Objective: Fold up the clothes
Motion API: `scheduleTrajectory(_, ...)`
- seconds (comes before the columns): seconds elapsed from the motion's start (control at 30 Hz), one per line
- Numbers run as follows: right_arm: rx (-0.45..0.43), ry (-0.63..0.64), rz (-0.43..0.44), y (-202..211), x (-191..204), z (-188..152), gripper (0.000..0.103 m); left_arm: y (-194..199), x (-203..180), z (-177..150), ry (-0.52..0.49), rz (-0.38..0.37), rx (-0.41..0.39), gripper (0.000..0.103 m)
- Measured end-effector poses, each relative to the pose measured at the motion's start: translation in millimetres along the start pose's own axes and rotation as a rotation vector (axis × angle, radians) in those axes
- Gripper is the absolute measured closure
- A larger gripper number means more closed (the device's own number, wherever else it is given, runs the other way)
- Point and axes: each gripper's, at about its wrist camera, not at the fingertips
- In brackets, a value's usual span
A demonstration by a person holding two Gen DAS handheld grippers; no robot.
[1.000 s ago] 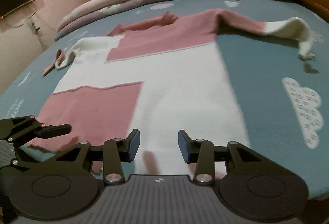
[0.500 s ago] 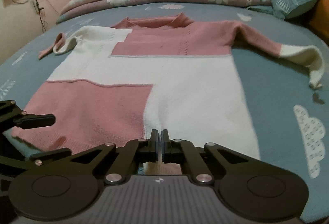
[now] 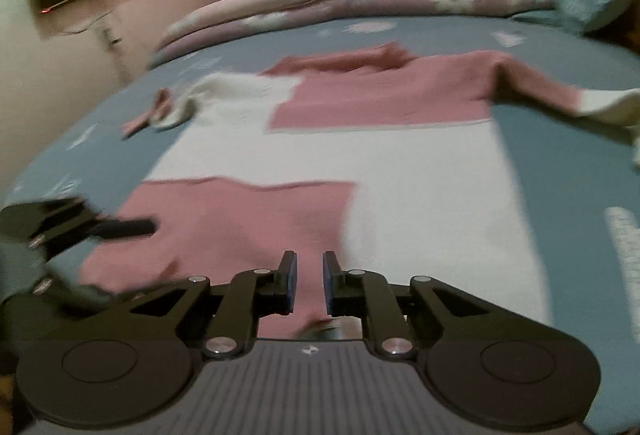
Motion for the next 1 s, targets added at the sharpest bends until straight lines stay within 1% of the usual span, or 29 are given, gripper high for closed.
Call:
scheduleTrajectory(0.1, 0.053, 0.048, 0.001, -17.4, 13.0, -10.8, 0.081, -9.1, 4.8, -13.5, 0.033, 0.001, 0.076, 0.044)
scheduleTrajectory(0.13, 0.063, 0.057, 0.000, -19.1, 14.7, -15.2, 0.078, -6.9, 6.2, -18.0, 0.057, -0.005, 0.070, 0.044)
scheduleTrajectory(0.2, 0.078, 0.072, -0.002, -21.0, 17.6, -24.3, 0.074, -1.5, 9.8, -25.2, 0.126, -0.039, 0.083, 0.045)
scheduleTrajectory(0.27, 0.079, 0.071, 0.012, -16.9, 18.2, -30.1, 0.065, 3.9, 14.4, -32.8, 0.195, -0.080, 0.097, 0.045)
scheduleTrajectory(0.3, 0.075, 0.052, 0.018, -15.0, 16.7, -31.8, 0.064, 6.4, 16.8, -36.9, 0.215, -0.112, 0.105, 0.044)
scheduleTrajectory(0.37, 0.067, 0.020, 0.032, -13.2, 13.9, -33.1, 0.059, 9.7, 16.9, -40.3, 0.192, -0.147, 0.114, 0.042)
scheduleTrajectory(0.4, 0.065, 0.010, 0.044, -12.9, 12.9, -33.4, 0.057, 12.0, 17.4, -39.5, 0.177, -0.135, 0.111, 0.042)
scheduleTrajectory(0.47, 0.060, -0.005, 0.065, -12.7, 11.8, -33.9, 0.048, 16.9, 18.8, -37.4, 0.145, -0.103, 0.103, 0.042)
scheduleTrajectory(0.57, 0.047, 0.002, 0.068, -13.1, 16.7, -36.5, 0.040, 22.8, 36.6, -28.2, 0.178, -0.065, 0.045, 0.041)
scheduleTrajectory(0.67, 0.037, 0.007, 0.072, -13.4, 20.7, -39.2, 0.033, 8.4, 61.2, -20.3, 0.242, -0.044, 0.021, 0.041)
scheduleTrajectory(0.7, 0.036, 0.008, 0.073, -13.4, 21.5, -39.7, 0.032, -0.7, 67.6, -20.7, 0.270, -0.048, 0.035, 0.041)
scheduleTrajectory(0.77, 0.036, 0.009, 0.077, -13.9, 22.1, -39.8, 0.027, -19.6, 80.0, -22.2, 0.329, -0.059, 0.068, 0.041)
scheduleTrajectory(0.8, 0.035, 0.008, 0.078, -13.9, 22.4, -40.0, 0.027, -29.8, 83.1, -25.8, 0.358, -0.055, 0.109, 0.041)
scheduleTrajectory(0.83, 0.034, 0.009, 0.078, -13.5, 22.6, -40.8, 0.026, -32.1, 82.2, -29.8, 0.368, -0.047, 0.126, 0.042)
scheduleTrajectory(0.87, 0.032, 0.010, 0.078, -13.0, 22.9, -41.6, 0.024, -33.2, 80.7, -33.9, 0.375, -0.039, 0.139, 0.041)
scheduleTrajectory(0.9, 0.031, 0.015, 0.079, -12.0, 22.9, -42.6, 0.022, -29.0, 75.6, -36.9, 0.359, -0.031, 0.154, 0.041)
scheduleTrajectory(0.97, 0.052, 0.006, 0.069, -13.5, 20.5, -44.6, 0.006, -18.3, 73.3, -45.8, 0.376, -0.037, 0.171, 0.040)
scheduleTrajectory(1.0, 0.043, 0.004, 0.073, -13.2, 18.8, -46.4, 0.006, -12.9, 72.5, -50.4, 0.387, -0.040, 0.180, 0.039)
Point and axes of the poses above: each gripper's, at about its wrist camera, not at the fingertips, and y roughly against the way its jaws point, x to its left, z to its top, and after that the axes turned 5 degrees about -y, right-handed
